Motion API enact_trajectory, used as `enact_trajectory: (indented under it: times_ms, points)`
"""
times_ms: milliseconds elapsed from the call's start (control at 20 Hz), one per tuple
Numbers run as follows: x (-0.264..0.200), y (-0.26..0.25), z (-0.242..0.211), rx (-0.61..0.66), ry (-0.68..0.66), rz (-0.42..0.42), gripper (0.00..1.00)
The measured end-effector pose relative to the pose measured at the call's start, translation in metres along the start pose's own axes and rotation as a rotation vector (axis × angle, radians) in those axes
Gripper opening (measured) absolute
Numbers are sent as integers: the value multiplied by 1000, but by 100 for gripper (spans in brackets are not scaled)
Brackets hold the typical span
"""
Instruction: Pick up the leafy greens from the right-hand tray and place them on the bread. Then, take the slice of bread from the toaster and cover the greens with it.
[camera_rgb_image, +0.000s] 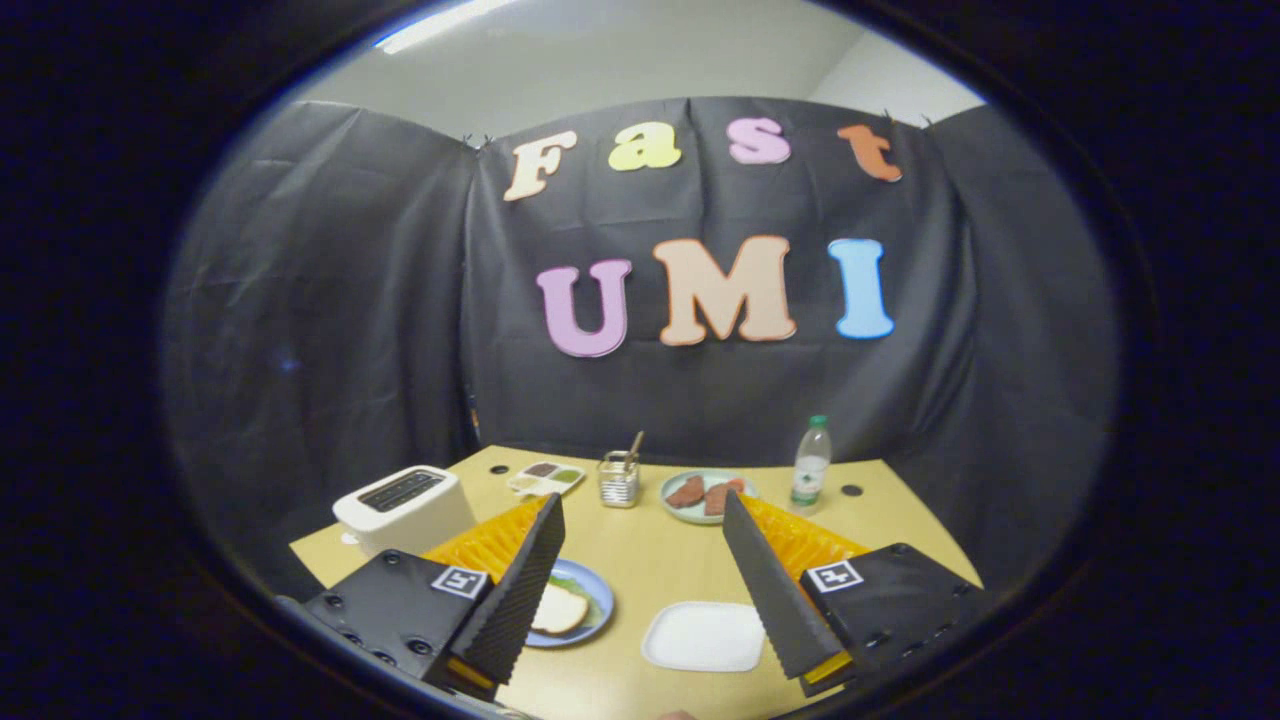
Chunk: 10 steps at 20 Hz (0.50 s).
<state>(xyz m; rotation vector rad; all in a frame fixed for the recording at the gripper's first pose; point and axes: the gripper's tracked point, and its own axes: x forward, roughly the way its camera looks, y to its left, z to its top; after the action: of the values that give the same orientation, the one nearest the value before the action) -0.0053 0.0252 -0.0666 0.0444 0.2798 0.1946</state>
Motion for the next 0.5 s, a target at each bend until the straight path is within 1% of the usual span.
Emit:
enact_trajectory:
  times_ms: [100,300,500]
  points:
    - [-16,-15,7,-13,-28,-49,100]
    - [-30,-48,39,2,-114,-153,100]
    - [-37,-65,52,-12,-162,-204,100]
